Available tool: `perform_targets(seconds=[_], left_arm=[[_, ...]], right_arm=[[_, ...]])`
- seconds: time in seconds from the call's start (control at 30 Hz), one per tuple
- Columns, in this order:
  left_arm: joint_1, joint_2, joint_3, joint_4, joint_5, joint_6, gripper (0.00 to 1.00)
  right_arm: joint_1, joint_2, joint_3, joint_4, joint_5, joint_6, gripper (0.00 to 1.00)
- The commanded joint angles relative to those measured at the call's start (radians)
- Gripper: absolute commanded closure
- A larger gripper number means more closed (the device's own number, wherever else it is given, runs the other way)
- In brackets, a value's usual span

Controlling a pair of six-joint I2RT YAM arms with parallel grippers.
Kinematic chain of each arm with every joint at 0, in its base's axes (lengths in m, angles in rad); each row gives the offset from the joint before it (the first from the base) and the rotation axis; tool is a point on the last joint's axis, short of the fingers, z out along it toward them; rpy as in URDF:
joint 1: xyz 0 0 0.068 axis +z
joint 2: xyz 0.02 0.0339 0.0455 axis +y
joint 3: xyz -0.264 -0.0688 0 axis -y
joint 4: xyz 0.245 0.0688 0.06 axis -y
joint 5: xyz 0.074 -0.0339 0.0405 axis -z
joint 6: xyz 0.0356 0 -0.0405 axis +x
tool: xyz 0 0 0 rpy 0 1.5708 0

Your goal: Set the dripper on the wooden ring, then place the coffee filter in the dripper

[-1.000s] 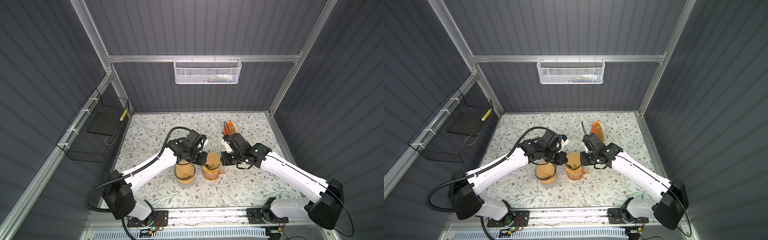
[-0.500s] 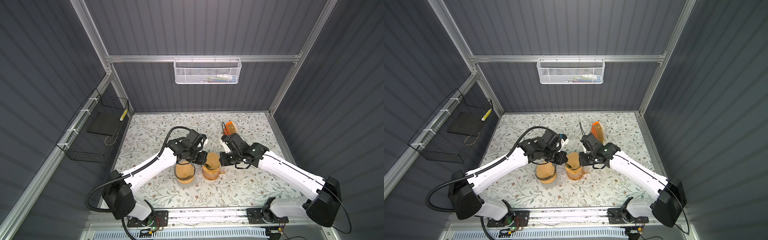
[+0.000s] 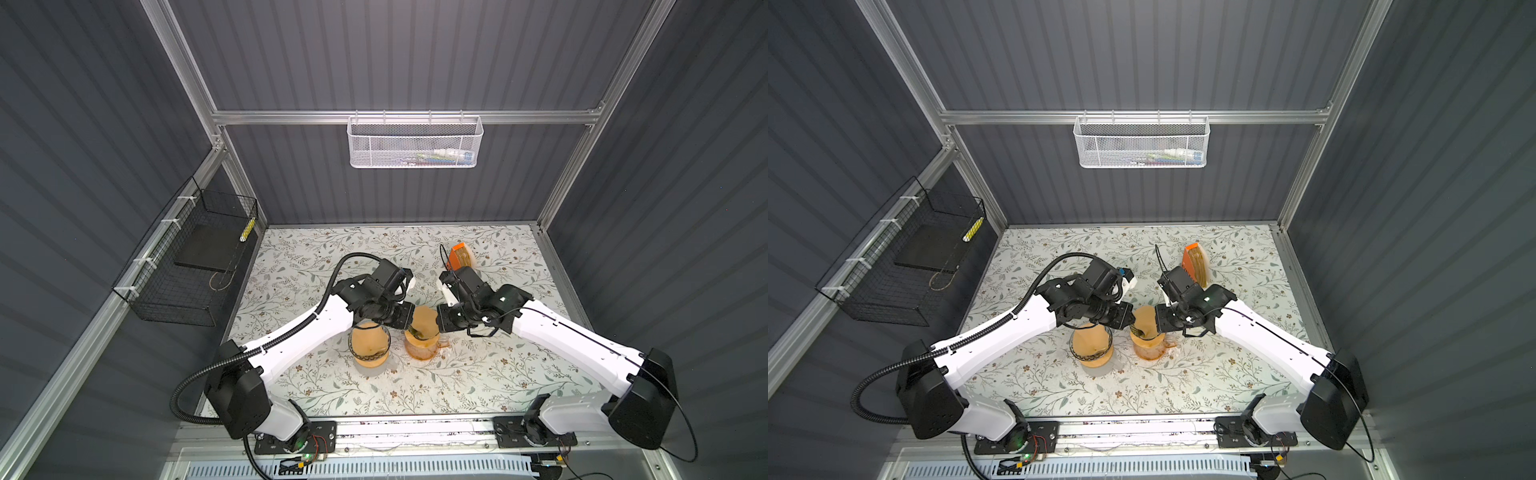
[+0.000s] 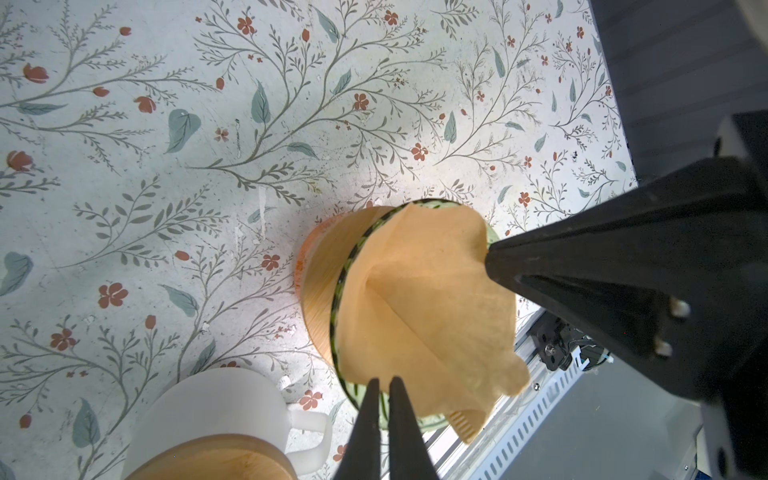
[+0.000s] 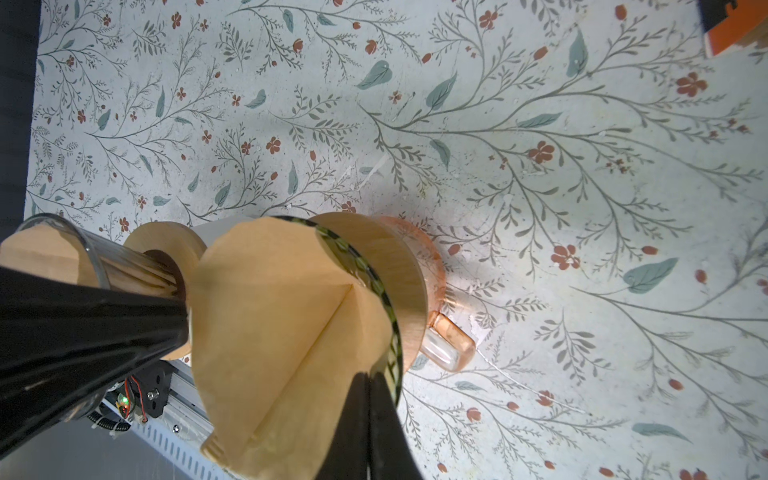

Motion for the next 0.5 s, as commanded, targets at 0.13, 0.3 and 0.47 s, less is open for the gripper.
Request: perform_targets(seconds=[0.13,0.3,0.47], left_arm=[[-0.004,0.019,-0.006,-0.032,-0.013,0.021,0.91],[-0.004,0.021,-0.004,-0.035,-0.012,0.023,0.91],[-0.004,0.009,0.012,-0.040,-0.012,0.019,0.91]], right_arm=[[0.008,0.007,0.023,-0.013,0.010,-0.013,0.94],[0.009,0.011,0.030,-0.016,0.013,-0.015,0.94],[0.011,0.016,0.033,-0.021,0.016,-0.014,0.94]])
